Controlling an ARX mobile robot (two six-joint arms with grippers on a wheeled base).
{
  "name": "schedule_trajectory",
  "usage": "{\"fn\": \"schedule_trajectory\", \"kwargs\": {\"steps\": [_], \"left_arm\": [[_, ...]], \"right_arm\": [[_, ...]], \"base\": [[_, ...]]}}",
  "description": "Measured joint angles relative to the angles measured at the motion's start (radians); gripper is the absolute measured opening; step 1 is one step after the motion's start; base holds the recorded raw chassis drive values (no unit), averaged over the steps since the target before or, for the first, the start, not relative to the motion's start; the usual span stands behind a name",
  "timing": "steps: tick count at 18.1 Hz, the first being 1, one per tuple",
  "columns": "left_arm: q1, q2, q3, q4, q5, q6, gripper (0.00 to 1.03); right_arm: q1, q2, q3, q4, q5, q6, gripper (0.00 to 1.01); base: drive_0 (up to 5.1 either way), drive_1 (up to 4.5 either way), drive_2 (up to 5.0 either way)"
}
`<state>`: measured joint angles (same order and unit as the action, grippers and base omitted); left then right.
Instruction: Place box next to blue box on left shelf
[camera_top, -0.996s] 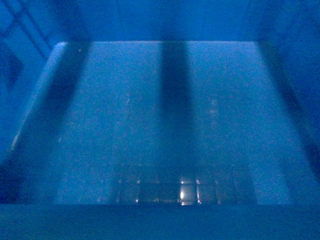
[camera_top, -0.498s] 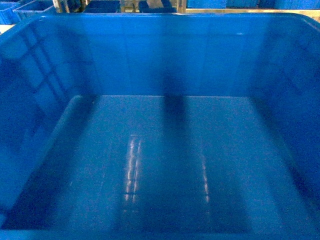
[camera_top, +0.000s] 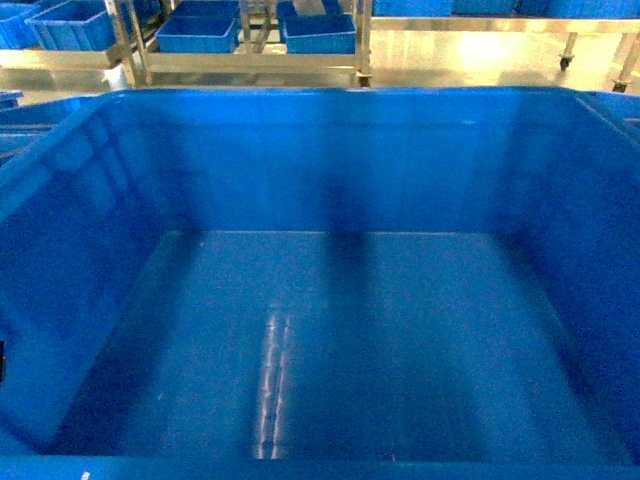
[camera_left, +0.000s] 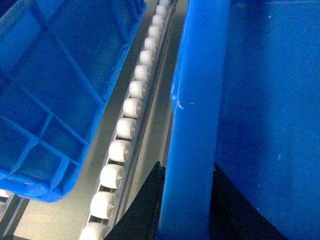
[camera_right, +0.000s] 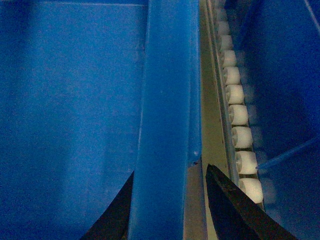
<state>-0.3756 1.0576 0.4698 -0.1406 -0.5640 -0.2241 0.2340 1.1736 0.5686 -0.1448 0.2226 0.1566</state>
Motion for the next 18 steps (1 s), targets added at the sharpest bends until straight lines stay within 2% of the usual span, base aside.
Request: {"fn": "schedule_trajectory", "kwargs": {"steps": [5,6,7,9,10,11,12,13,14,15,16,17,18], "left_arm": [[0.004,0.008,-0.006,0.006,0.011,-0.01,0.18],[0.003,0.008,-0.006,0.007,0.011,-0.014,0.19],[-0.006,0.008,-0.006,0.008,-0.014,-0.037,0.25],[-0.022,0.005,0.005,0.036,-0.081,-0.066,0.37],[-0.022,-0.007,0.019,0.059,-0.092,-0.07,0.44],[-0.022,-0.024,0.031,0.078,-0.117,-0.07,0.5],[-0.02,-0.047,0.039,0.12,-0.188,-0.068,0.57],[-0.013,-0.076,0.051,0.167,-0.223,-0.065,0.65],[-0.009,-0.099,0.063,0.207,-0.253,-0.06,0.71],[-0.024,-0.123,0.078,0.273,-0.271,-0.039,0.82],[-0.041,-0.127,0.086,0.316,-0.275,-0.013,0.92],[-0.058,-0.126,0.086,0.341,-0.286,0.024,0.99],[-0.06,-0.126,0.086,0.353,-0.302,0.033,0.97]], "right_arm": [[-0.021,0.016,-0.017,0.023,-0.014,0.004,0.32],[-0.028,0.016,-0.017,0.024,-0.022,0.008,0.33],[-0.032,0.014,-0.016,0.026,-0.017,0.016,0.38],[-0.023,0.006,-0.017,0.029,0.053,0.043,0.54],[-0.025,0.0,-0.016,0.039,0.073,0.064,0.61],[-0.025,-0.012,-0.014,0.042,0.105,0.08,0.66],[-0.028,-0.033,-0.006,0.054,0.15,0.091,0.74],[-0.04,-0.058,0.004,0.063,0.18,0.096,0.81],[-0.047,-0.09,0.02,0.092,0.239,0.103,0.89],[-0.05,-0.131,0.062,0.145,0.267,0.105,0.99],[-0.024,-0.165,0.098,0.191,0.278,0.1,0.98],[0.019,-0.183,0.107,0.219,0.283,0.076,0.98],[0.045,-0.18,0.103,0.23,0.283,0.068,0.98]], "base": [[0.0,0.0,0.0],[0.0,0.0,0.0],[0.0,0.0,0.0],[0.0,0.0,0.0],[0.0,0.0,0.0],[0.0,0.0,0.0],[0.0,0.0,0.0],[0.0,0.0,0.0],[0.0,0.0,0.0],[0.0,0.0,0.0],[0.0,0.0,0.0],[0.0,0.0,0.0],[0.0,0.0,0.0]]}}
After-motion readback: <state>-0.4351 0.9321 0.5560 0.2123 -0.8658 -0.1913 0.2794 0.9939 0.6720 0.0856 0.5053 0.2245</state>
